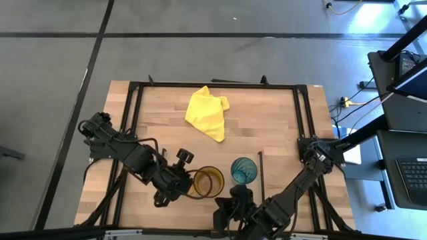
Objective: Stack small to large cups/mugs on shelf
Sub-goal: Adjust the brown mug on the shelf
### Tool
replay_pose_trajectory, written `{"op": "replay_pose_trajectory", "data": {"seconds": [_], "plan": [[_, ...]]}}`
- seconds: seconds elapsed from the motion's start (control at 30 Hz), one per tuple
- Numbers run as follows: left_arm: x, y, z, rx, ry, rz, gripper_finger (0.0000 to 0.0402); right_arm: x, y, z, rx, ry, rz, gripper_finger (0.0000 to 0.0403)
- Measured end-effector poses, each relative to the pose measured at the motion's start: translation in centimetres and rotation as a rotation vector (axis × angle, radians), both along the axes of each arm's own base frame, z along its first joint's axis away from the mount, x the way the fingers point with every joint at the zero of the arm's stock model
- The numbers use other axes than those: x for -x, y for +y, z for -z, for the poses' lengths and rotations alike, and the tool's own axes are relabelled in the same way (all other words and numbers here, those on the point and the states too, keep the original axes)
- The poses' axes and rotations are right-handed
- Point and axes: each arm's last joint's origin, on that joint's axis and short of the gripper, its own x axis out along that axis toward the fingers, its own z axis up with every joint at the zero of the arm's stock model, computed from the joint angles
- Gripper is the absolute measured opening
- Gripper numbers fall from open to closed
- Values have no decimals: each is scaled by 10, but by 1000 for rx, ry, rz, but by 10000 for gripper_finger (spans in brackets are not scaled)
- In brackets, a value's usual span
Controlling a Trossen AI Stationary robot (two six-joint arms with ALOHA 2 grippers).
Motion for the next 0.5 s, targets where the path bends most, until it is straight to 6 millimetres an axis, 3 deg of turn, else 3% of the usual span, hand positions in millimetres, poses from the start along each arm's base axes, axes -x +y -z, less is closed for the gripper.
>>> {"op": "replay_pose_trajectory", "data": {"seconds": [0.5], "plan": [[5,-12,1,69,3,-54,0,6,9,-2,-1,-30,-14,28]]}}
